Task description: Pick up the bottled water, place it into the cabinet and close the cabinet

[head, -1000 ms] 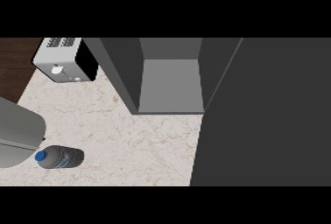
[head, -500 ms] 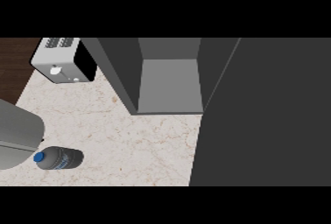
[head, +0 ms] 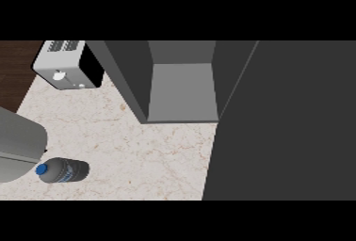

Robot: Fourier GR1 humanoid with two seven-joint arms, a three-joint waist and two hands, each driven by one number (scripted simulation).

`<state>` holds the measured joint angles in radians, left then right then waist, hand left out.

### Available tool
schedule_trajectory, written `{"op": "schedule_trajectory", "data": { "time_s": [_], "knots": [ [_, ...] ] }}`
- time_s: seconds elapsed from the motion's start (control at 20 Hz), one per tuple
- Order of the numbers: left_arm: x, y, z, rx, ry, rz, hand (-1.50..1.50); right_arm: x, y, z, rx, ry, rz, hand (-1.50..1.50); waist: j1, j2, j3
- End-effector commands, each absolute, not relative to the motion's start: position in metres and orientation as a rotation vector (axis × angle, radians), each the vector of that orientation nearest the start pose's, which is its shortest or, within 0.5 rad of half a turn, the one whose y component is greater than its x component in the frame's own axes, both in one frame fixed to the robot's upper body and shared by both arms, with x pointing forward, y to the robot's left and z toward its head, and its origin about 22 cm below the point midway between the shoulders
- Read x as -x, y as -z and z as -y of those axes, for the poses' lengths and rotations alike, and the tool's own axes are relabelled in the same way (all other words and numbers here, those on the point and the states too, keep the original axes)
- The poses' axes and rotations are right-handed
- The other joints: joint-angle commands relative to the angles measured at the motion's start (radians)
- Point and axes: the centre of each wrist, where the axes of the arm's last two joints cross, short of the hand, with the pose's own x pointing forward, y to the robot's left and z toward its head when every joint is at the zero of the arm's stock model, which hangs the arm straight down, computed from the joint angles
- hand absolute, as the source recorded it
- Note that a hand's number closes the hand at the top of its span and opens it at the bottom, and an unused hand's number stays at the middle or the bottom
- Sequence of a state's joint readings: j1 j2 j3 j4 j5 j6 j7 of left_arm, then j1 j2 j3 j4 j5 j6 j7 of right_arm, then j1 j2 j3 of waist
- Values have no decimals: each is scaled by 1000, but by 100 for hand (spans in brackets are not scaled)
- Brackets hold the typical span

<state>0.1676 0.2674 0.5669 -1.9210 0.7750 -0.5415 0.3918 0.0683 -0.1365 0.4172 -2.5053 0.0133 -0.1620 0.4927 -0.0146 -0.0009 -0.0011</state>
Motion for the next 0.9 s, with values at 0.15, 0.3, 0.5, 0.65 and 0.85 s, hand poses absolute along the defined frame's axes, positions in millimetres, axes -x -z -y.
{"op": "schedule_trajectory", "data": {
  "time_s": [0.15, 0.3, 0.5, 0.65, 0.85],
  "knots": [
    [-196, -57, -390, 234, 27, 1633, -150, -103, -206, 191, -246, -183, 1968, -150, -2, 1, 0],
    [-178, -23, -396, 255, 37, 1629, -150, -109, -194, 191, -257, -179, 1964, -150, 6, 1, 1],
    [-193, -3, -390, 227, 19, 1600, -150, -103, -214, 184, -261, -182, 1966, -150, 6, 0, -1],
    [-203, 7, -408, 216, 4, 1596, -150, -93, -218, 189, -276, -217, 1963, -150, -4, 0, -2],
    [-192, 39, -396, 210, 5, 1564, -150, -89, -215, 190, -256, -194, 1952, -150, -5, -1, -1]
  ]
}}
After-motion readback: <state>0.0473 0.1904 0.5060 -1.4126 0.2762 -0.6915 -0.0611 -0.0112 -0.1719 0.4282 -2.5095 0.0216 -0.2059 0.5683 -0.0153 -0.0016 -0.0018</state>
